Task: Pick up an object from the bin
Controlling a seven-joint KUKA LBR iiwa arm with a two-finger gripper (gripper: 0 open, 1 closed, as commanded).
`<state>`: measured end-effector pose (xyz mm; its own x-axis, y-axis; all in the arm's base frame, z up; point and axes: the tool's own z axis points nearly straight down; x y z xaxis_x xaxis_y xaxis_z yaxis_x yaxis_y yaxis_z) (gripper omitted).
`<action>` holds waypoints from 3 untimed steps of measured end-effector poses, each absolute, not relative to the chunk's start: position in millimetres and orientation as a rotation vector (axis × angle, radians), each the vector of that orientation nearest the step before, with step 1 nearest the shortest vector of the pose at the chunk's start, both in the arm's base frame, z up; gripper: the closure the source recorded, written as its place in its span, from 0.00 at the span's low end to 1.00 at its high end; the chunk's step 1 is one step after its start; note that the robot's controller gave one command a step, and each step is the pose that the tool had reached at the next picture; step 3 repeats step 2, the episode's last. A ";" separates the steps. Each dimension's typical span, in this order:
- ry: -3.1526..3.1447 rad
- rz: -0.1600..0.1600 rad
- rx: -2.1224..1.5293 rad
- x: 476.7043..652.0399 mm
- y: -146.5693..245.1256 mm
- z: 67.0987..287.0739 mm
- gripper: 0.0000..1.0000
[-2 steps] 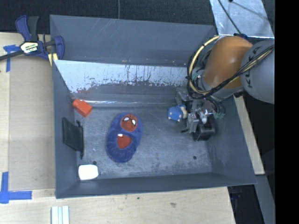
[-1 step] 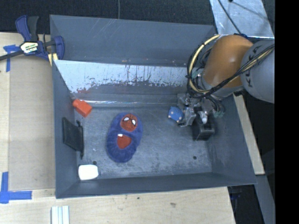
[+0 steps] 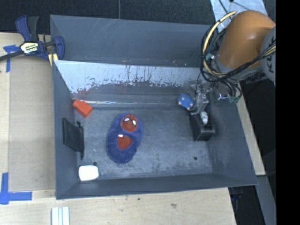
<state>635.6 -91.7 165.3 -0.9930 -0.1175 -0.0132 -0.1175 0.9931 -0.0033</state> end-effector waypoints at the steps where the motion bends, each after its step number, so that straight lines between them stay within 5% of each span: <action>1: 3.129 -0.001 -0.182 636.6 -92.2 167.5 1.00; 2: 3.128 -0.002 -0.179 638.1 -92.8 189.6 1.00; 3: 3.128 -0.002 -0.179 638.1 -92.8 189.6 1.00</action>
Offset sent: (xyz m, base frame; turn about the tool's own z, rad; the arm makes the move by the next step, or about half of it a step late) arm -0.0002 0.0000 0.0011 0.0000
